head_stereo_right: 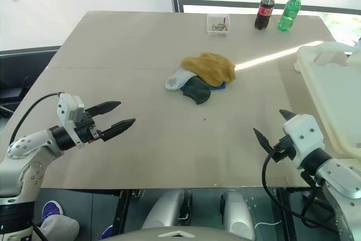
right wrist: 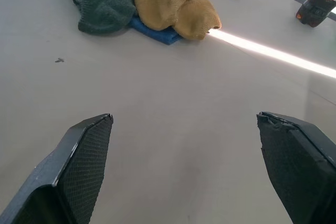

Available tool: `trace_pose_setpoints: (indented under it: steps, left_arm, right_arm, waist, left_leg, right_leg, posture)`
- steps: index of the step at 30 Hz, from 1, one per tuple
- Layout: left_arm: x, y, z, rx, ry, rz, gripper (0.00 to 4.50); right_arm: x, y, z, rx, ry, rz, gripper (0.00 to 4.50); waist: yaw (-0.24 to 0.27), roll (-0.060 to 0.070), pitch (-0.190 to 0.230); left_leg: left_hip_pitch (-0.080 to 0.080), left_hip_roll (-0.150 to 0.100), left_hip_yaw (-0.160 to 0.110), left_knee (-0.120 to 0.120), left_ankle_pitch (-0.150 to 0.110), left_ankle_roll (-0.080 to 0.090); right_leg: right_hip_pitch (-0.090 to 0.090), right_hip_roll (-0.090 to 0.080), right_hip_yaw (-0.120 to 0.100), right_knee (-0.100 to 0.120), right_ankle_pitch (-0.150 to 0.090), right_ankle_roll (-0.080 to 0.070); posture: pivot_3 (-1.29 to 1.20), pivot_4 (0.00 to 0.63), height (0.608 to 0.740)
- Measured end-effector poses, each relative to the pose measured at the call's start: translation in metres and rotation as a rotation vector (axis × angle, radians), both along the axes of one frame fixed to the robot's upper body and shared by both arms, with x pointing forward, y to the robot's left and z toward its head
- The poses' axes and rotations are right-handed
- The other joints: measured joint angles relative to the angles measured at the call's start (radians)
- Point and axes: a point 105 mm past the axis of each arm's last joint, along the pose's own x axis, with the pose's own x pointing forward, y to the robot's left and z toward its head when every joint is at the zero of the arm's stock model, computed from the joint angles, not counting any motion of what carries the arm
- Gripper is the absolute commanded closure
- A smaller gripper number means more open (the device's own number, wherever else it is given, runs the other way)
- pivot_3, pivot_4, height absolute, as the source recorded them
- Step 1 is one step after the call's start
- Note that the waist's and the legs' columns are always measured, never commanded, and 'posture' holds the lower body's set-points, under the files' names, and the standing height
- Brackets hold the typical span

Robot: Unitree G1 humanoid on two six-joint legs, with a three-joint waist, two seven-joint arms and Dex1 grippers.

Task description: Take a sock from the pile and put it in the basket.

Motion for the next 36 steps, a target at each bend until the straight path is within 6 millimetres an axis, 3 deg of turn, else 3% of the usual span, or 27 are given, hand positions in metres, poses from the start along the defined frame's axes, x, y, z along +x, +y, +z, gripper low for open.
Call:
trace_pose_setpoints:
  steps: [5, 15, 20, 23, 29, 33, 36]
  left_arm:
    - [0.000, -0.003, 0.000, -0.026, 0.006, 0.001, 0.04]
    - [0.002, -0.024, 0.006, -0.090, -0.031, -0.009, 0.04]
    - [0.002, -0.034, 0.006, -0.113, -0.049, 0.006, 0.04]
    - [0.001, -0.038, 0.009, -0.109, -0.059, 0.000, 0.04]
    - [0.002, -0.039, 0.013, -0.102, -0.075, 0.010, 0.04]
    - [0.003, -0.040, 0.016, -0.096, -0.089, 0.003, 0.04]
    - [0.003, -0.040, 0.016, -0.095, -0.087, 0.003, 0.04]
  right_arm:
    - [0.001, 0.002, -0.001, 0.010, -0.002, 0.008, 0.00]
    - [0.022, 0.021, 0.014, 0.041, -0.066, 0.076, 0.00]
    - [0.050, 0.040, 0.010, 0.044, -0.023, 0.071, 0.00]
    - [0.056, 0.049, 0.007, 0.068, 0.006, 0.086, 0.00]
    - [0.101, 0.075, 0.006, 0.093, 0.032, 0.081, 0.00]
    - [0.134, 0.106, 0.018, 0.114, 0.014, 0.108, 0.00]
    - [0.154, 0.115, 0.022, 0.108, 0.006, 0.092, 0.00]
  waist:
    - [0.000, 0.000, 0.000]
    - [-0.002, -0.001, 0.000]
    - [0.000, -0.001, 0.000]
    - [0.002, -0.001, 0.000]
    - [-0.009, -0.001, 0.000]
    - [-0.018, 0.000, 0.000]
    - [-0.019, 0.000, 0.000]
  left_leg:
    - [0.000, 0.000, 0.000, 0.000, 0.000, 0.000]
    - [0.001, 0.000, 0.001, 0.001, 0.000, 0.000]
    - [0.001, 0.000, 0.001, 0.003, 0.000, 0.000]
    - [0.000, 0.000, 0.001, 0.003, 0.000, 0.000]
    - [0.001, 0.000, 0.002, 0.004, 0.000, 0.000]
    - [0.001, -0.001, 0.002, 0.004, 0.001, -0.001]
    - [0.000, -0.002, 0.002, 0.004, 0.003, -0.004]
  right_leg:
    - [0.000, 0.000, 0.000, 0.000, 0.000, 0.000]
    - [0.000, 0.002, 0.001, 0.002, 0.000, 0.000]
    - [0.000, 0.002, 0.001, 0.003, 0.000, 0.000]
    - [0.000, 0.001, 0.001, 0.003, 0.000, 0.000]
    - [0.000, 0.003, -0.001, 0.005, 0.000, 0.000]
    - [0.000, 0.008, -0.001, 0.005, 0.001, 0.001]
    - [0.000, 0.007, -0.001, 0.005, 0.003, 0.004]
  posture:
    - [0.00, 0.150, 0.729]
    - [0.00, 0.150, 0.729]
    - [0.00, 0.150, 0.729]
    - [0.00, 0.150, 0.729]
    - [0.00, 0.150, 0.729]
    - [0.00, 0.150, 0.729]
    - [0.00, 0.150, 0.729]
